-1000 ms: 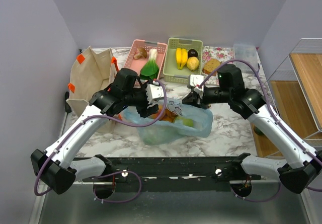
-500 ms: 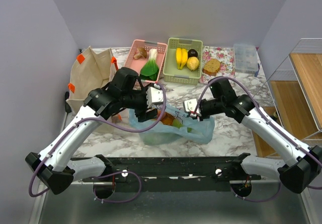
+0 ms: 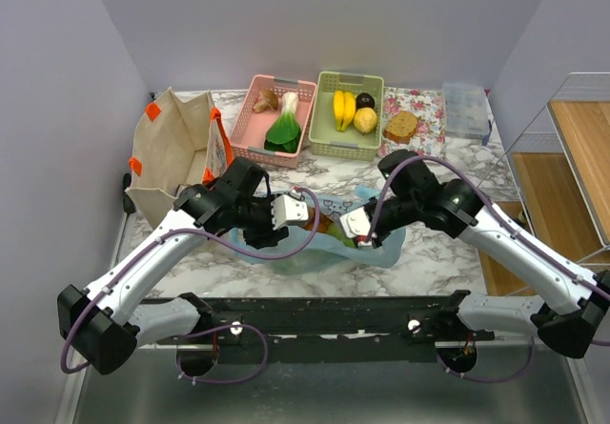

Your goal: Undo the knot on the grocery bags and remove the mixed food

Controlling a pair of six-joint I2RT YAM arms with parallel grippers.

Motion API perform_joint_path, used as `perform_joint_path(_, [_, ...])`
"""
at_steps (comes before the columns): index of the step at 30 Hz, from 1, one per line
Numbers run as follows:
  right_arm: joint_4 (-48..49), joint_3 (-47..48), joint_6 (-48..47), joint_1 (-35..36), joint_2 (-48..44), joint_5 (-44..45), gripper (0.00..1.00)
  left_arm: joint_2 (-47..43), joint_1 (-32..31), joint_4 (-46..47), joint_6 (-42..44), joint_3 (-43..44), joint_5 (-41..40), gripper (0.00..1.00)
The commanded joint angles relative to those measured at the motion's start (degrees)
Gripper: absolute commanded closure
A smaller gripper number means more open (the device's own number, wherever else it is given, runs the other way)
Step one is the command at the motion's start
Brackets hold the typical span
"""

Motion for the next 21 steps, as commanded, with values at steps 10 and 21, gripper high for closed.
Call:
perform_joint_path(10, [13.4,-12.8,6.3,0.8,8.5,24.6,0.37,-2.4,0.7,5.4,7.9,-5.4,2.5,0.57])
perform_joint_path(21, [11.5,-16.5,11.1,-9.6,11.8,20.7,0.0,-8.4,7.0,8.0,27.3,-25.2,-5.2,0.54])
